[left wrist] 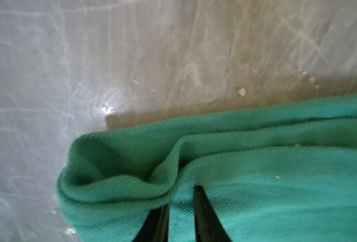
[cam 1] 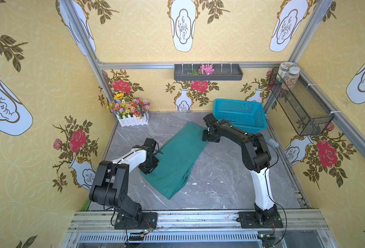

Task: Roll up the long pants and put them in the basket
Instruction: Adjust the long pant at the center of the board, then roll the long pant at the center of the board.

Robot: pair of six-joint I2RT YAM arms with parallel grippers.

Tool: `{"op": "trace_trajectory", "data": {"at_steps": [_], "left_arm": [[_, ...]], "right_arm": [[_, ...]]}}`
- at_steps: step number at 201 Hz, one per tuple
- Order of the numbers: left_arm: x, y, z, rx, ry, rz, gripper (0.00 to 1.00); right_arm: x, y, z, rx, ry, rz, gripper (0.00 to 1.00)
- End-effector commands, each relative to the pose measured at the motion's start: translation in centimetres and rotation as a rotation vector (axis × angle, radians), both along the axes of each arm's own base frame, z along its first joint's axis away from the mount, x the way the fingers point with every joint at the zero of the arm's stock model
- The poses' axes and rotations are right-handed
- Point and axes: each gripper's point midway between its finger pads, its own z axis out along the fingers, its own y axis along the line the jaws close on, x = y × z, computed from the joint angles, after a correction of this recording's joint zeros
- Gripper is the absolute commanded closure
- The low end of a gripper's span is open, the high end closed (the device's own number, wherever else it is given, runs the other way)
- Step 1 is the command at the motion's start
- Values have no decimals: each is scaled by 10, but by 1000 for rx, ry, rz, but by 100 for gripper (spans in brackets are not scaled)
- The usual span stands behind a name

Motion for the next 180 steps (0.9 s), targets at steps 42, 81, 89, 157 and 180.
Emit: {"op": "trace_trajectory", "data": {"at_steps": [42, 81, 89, 157, 180], "left_arm": [[28, -4, 79, -40, -174, 82, 65], [50, 41, 137, 36, -346, 259, 58], [49, 48, 140, 19, -375, 308, 57], [23, 62, 139, -69, -409, 413, 53], [14, 63, 137, -65, -410, 419, 52]], "right_arm": [[-115, 94, 80, 16, -231, 437, 15], [-227, 174, 76, 8, -374, 814, 17], [-245, 188, 71, -5, -412, 887, 18], [-333, 260, 10, -170, -462, 1231, 24], [-339, 266, -4, -210, -436, 1258, 24]]}}
